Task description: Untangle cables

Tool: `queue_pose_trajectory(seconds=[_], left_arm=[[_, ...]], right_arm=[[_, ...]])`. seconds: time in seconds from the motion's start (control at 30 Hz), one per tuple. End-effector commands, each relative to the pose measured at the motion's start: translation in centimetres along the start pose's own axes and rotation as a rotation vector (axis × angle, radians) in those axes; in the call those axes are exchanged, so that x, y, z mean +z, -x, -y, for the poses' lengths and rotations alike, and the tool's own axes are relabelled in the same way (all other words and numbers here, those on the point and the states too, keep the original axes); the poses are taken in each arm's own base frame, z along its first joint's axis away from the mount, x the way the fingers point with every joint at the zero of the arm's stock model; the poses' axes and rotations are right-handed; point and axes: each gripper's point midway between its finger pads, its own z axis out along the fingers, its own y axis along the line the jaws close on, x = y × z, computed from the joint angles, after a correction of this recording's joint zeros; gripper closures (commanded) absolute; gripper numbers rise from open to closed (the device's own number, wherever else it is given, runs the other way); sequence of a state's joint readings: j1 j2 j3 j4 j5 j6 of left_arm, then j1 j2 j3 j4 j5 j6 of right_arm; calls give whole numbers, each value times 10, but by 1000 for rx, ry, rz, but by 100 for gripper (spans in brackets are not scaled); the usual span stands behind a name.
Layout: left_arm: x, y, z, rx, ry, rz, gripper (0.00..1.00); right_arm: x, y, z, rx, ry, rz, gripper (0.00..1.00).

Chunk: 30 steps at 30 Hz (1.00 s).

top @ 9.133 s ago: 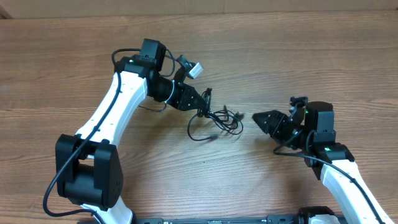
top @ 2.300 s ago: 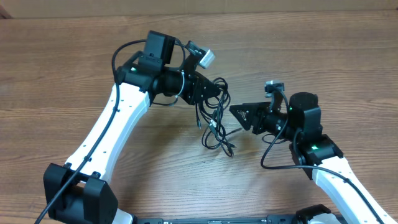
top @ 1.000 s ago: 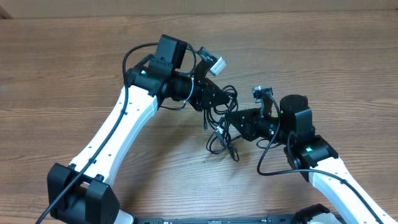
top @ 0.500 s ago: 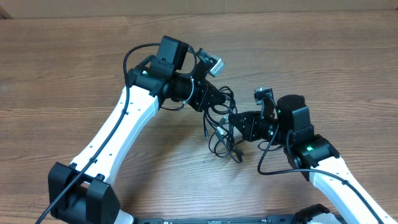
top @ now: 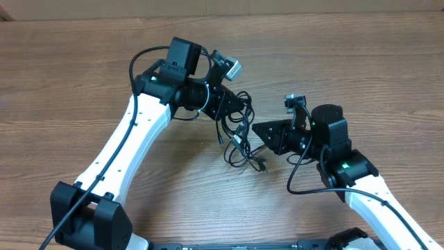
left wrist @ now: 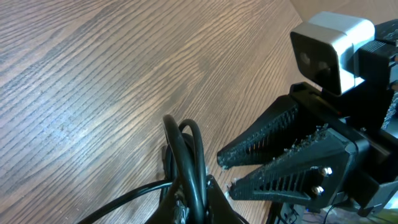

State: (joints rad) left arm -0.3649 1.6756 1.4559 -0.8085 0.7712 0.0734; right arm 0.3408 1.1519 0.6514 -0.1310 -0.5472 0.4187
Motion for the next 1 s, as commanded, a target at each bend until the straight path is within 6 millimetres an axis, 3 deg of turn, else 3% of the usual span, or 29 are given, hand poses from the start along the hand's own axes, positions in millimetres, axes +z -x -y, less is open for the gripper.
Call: queue_pose_trajectory(seconds=[0.0,0.13,0.8,0.97], left_arm=[[-7,9,18,13,-63,27,96],[-7,9,24,13,-97,29,96],[-10,10,47,17,-226,34,96],[-9,9,48,19,-228,32,96]], right_arm=[[0,-3,-4,6,29,-13,75],[0,-3,-4,5,29,-12,83],[0,-3,-6,6,36,-17,84],[0,-3,-5,6,35,-16,96]])
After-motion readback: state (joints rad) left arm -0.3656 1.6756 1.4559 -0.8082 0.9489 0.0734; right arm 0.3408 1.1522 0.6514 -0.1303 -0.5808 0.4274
